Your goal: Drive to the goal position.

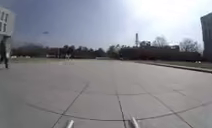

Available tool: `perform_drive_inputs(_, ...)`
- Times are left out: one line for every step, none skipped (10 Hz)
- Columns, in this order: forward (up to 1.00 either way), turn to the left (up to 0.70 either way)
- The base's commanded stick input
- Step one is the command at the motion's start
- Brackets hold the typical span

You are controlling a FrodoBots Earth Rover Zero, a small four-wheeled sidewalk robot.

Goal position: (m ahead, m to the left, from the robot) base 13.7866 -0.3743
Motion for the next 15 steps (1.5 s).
perform_drive_inputs(1.0,-0.27)
perform_drive_inputs(1.0,0.0)
perform_drive_inputs(1.0,0.0)
perform_drive_inputs(1.0,0.0)
perform_drive_inputs(1.0,0.0)
perform_drive_inputs(1.0,0.0)
perform_drive_inputs(1.0,0.0)
perform_drive_inputs(1.0,0.0)
perform_drive_inputs(1.0,0.0)
perform_drive_inputs(1.0,0.0)
perform_drive_inputs(1.0,0.0)
perform_drive_inputs(1.0,0.0)
perform_drive_inputs(1.0,0.0)
perform_drive_inputs(1.0,0.0)
perform_drive_inputs(1.0,0.0)
